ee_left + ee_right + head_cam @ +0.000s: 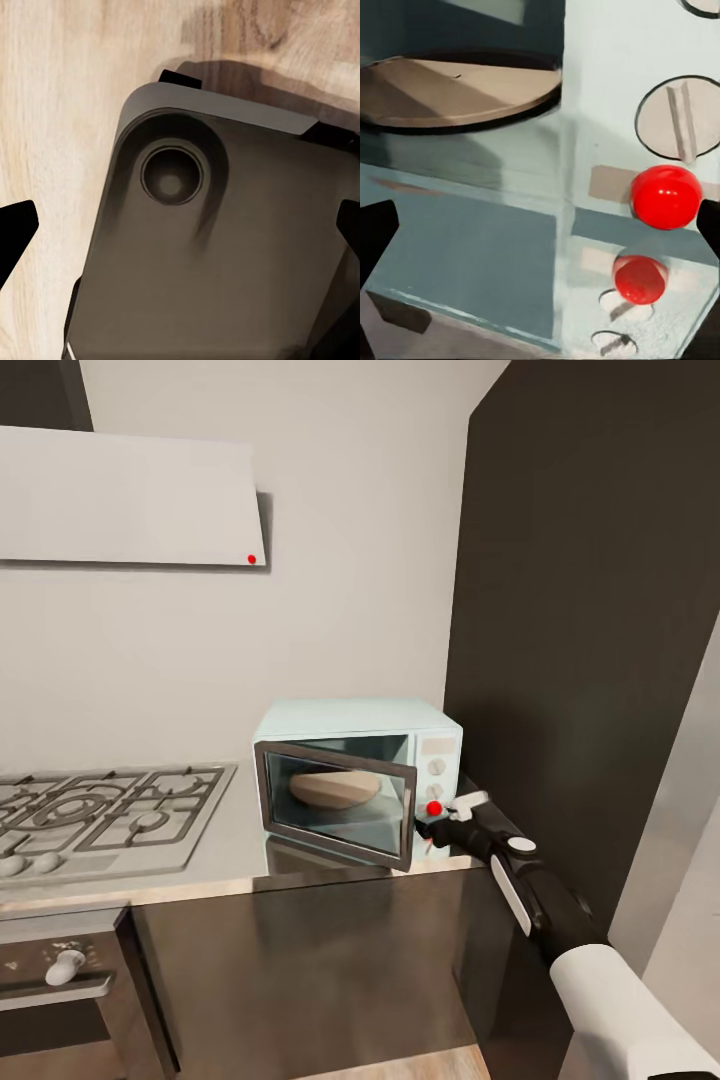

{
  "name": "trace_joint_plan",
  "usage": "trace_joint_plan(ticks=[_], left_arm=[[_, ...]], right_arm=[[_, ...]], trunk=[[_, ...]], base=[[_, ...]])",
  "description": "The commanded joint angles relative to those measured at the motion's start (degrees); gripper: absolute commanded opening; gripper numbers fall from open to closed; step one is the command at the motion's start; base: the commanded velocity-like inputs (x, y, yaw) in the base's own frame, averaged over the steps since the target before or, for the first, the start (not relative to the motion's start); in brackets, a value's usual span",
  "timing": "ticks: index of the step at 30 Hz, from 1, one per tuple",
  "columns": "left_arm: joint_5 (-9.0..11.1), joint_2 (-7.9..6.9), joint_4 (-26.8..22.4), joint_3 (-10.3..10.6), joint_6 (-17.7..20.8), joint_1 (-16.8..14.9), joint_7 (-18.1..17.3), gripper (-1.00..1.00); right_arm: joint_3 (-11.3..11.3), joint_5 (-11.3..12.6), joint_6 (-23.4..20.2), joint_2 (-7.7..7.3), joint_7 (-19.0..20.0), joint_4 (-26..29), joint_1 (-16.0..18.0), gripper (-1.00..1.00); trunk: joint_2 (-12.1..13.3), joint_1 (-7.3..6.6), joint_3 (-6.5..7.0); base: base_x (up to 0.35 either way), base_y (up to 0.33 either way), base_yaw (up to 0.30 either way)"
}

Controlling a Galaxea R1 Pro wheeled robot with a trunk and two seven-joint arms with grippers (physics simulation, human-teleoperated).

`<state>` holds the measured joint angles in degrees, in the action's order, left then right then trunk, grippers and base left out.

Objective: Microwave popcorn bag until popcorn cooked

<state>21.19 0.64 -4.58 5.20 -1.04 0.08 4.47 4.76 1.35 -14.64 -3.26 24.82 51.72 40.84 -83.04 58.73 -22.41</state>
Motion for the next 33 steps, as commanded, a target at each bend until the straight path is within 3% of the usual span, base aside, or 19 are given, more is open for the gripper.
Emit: trace_joint_plan(ticks=[1,6,14,29,33], left_arm=[[0.46,0.03,-0.08,0.56,-0.11,0.01,0.27,1.00],[0.43,0.06,-0.09,0.75,-0.11,0.01,0.06,1.00],[0.43,0.09,-0.08,0.64,-0.09,0.01,0.04,1.00],[0.43,0.24,-0.08,0.60,-0.09,0.01,0.18,1.00],[0.43,0.24,-0.08,0.60,-0.09,0.01,0.18,1.00]], right_arm=[[0.08,0.17,-0.30,-0.06,1.42,0.05,0.03,1.00],[0.08,-0.37,-0.22,-0.08,7.62,-0.04,0.03,1.00],[0.08,0.02,-0.30,-0.08,8.05,-0.05,0.03,1.00],[-0.14,0.05,-0.24,-0.35,8.12,0.09,0.03,1.00],[-0.18,0.30,-0.26,-2.54,8.32,0.05,0.03,1.00]], trunk=[[-0.03,0.00,-0.06],[-0.03,0.00,-0.06],[-0.03,0.00,-0.06],[-0.03,0.00,-0.06],[-0.03,0.00,-0.06]], base=[[0.000,0.000,0.000],[0.000,0.000,0.000],[-0.028,0.041,0.000],[-0.167,0.265,0.000],[-0.173,0.275,0.000]])
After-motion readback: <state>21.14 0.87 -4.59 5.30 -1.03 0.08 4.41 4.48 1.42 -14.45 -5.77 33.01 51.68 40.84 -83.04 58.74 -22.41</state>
